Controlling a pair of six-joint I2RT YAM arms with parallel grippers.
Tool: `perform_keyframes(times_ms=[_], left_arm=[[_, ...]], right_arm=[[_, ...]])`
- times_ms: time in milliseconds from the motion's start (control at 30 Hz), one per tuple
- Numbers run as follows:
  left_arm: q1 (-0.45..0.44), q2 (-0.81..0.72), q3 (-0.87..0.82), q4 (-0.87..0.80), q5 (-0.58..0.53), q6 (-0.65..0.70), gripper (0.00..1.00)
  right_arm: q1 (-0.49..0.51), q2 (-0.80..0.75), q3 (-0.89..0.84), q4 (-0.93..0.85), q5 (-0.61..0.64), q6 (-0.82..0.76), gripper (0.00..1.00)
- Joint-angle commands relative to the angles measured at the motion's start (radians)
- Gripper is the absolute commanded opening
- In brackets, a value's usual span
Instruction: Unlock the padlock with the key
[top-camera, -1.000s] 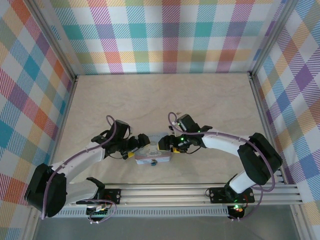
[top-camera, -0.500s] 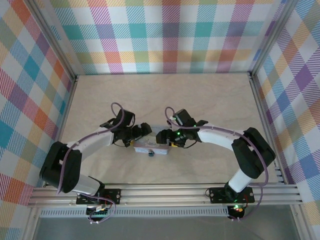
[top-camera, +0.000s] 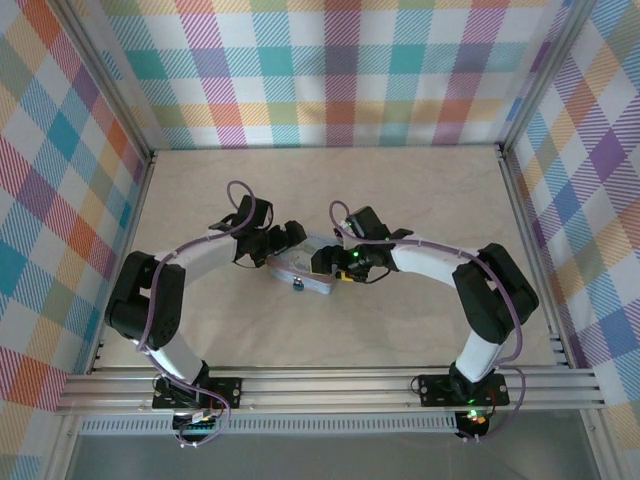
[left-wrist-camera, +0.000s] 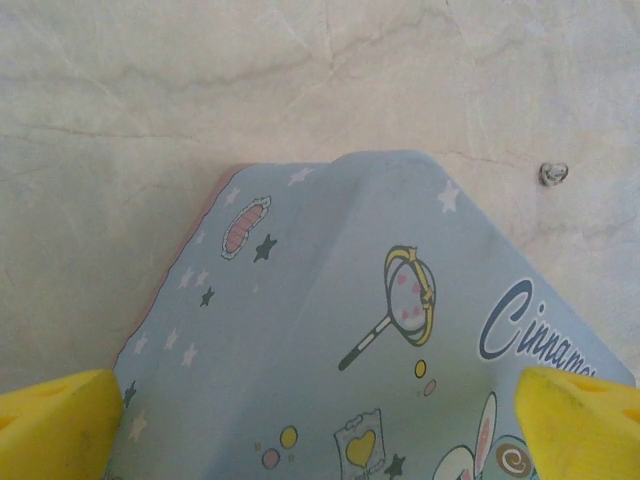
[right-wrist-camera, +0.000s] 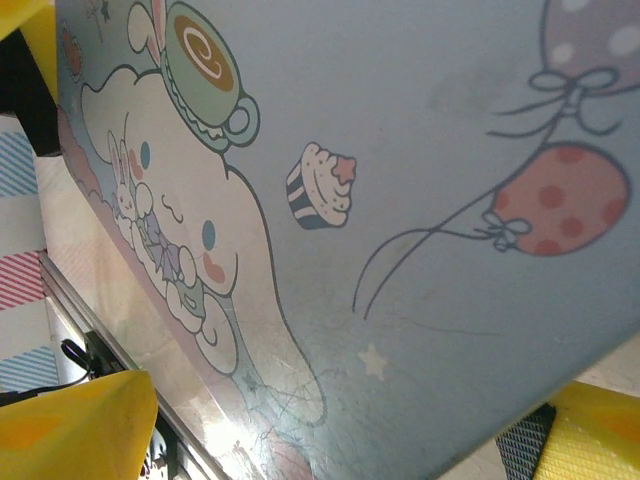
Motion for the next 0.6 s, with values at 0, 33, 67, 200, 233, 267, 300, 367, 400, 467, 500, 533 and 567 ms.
perform_keyframes(times_ms=[0, 33, 67, 200, 233, 267, 300, 367, 400, 467, 500, 533, 567], left_arm=[[-0.005, 0.0, 0.032, 0.013, 0.071, 0.014, 1.0], [-0.002, -0.003, 0.036, 0.007, 0.068, 0.019, 1.0], [0.003, -0.005, 0.039, 0.002, 0.065, 0.021, 1.0], [0.018, -0.033, 0.035, -0.008, 0.014, 0.013, 1.0], [0.021, -0.044, 0.033, -0.006, 0.004, 0.011, 1.0], [0.024, -0.051, 0.033, -0.007, -0.002, 0.012, 1.0], [0.028, -0.062, 0.035, -0.009, -0.009, 0.014, 1.0], [0.032, -0.085, 0.04, -0.018, -0.021, 0.023, 1.0], [0.034, -0.097, 0.043, -0.028, -0.032, 0.031, 1.0], [0.037, -0.123, 0.048, -0.047, -0.057, 0.043, 1.0], [0.037, -0.136, 0.047, -0.059, -0.072, 0.05, 1.0], [0.038, -0.155, 0.046, -0.065, -0.087, 0.058, 1.0], [0.038, -0.171, 0.044, -0.091, -0.101, 0.066, 1.0]], right_arm=[[0.001, 0.009, 0.023, 0.087, -0.044, -0.033, 0.87], [-0.002, 0.007, 0.02, 0.083, -0.041, -0.034, 0.87], [-0.004, 0.004, 0.016, 0.079, -0.036, -0.038, 0.87], [-0.01, -0.015, -0.004, 0.063, -0.016, -0.053, 0.9], [-0.012, -0.022, -0.012, 0.062, -0.009, -0.055, 0.91], [-0.014, -0.031, -0.02, 0.06, -0.003, -0.053, 0.92], [-0.015, -0.043, -0.029, 0.057, 0.004, -0.053, 0.93], [-0.014, -0.07, -0.046, 0.044, 0.02, -0.055, 0.95], [-0.015, -0.087, -0.055, 0.039, 0.032, -0.058, 0.96], [-0.015, -0.116, -0.072, 0.02, 0.054, -0.066, 0.99], [-0.014, -0.133, -0.08, 0.007, 0.07, -0.073, 1.0], [-0.016, -0.15, -0.089, -0.008, 0.085, -0.081, 1.0], [-0.017, -0.165, -0.094, -0.022, 0.095, -0.086, 1.0]])
